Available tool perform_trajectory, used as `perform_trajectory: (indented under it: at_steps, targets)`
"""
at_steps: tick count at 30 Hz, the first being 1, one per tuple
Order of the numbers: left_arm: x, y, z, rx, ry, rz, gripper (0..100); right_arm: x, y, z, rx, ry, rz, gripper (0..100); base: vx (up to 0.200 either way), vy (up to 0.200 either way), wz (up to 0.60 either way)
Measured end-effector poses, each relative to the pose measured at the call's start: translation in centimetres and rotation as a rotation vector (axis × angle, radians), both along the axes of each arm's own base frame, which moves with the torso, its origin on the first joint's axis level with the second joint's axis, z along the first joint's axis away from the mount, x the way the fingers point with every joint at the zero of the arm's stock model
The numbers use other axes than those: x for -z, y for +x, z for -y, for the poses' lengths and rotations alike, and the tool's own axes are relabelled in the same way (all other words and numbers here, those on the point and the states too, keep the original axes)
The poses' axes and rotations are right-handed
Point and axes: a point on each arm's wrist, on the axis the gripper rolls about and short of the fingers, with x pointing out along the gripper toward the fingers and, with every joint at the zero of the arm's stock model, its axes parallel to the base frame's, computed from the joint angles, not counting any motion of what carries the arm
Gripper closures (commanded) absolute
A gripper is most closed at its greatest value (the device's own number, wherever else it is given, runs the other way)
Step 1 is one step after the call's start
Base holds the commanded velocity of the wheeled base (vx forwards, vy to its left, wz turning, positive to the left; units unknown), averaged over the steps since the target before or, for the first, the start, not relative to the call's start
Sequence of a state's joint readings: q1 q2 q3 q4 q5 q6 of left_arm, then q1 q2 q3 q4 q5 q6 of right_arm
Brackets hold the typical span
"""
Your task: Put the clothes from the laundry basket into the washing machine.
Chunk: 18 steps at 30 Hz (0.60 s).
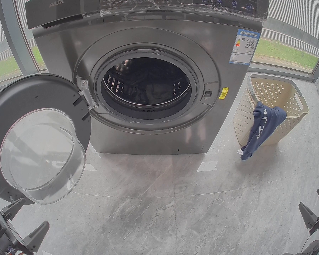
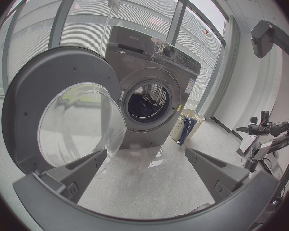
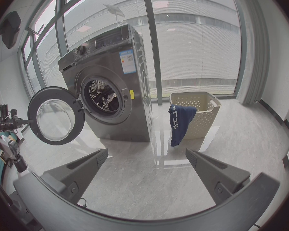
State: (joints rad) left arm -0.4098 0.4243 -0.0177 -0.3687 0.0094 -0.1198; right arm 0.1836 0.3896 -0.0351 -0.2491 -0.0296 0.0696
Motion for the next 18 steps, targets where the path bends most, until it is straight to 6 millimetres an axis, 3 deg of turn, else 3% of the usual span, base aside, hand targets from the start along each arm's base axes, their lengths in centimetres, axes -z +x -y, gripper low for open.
perform_trajectory:
  at_steps: [4, 13, 18]
  targets:
    - [1.0, -1.3, -0.5, -0.041, -0.004, 0.01, 0, 0.3, -1.1, 0.2, 0.035, 0.006, 0.043, 0, 0.0, 0.0, 0.0]
    - [2.4, -3.1, -0.9, -0.135, -0.007, 0.049, 0, 2.3, -2.9, 0.2, 0.093, 0.008, 0.073, 0, 0.0, -0.2, 0.0]
    - [2.9, -3.3, -0.8, -0.222, 0.038, 0.052, 0, 2.6, -3.4, 0.1, 0.097, -0.001, 0.128, 0, 0.0, 0.0, 0.0]
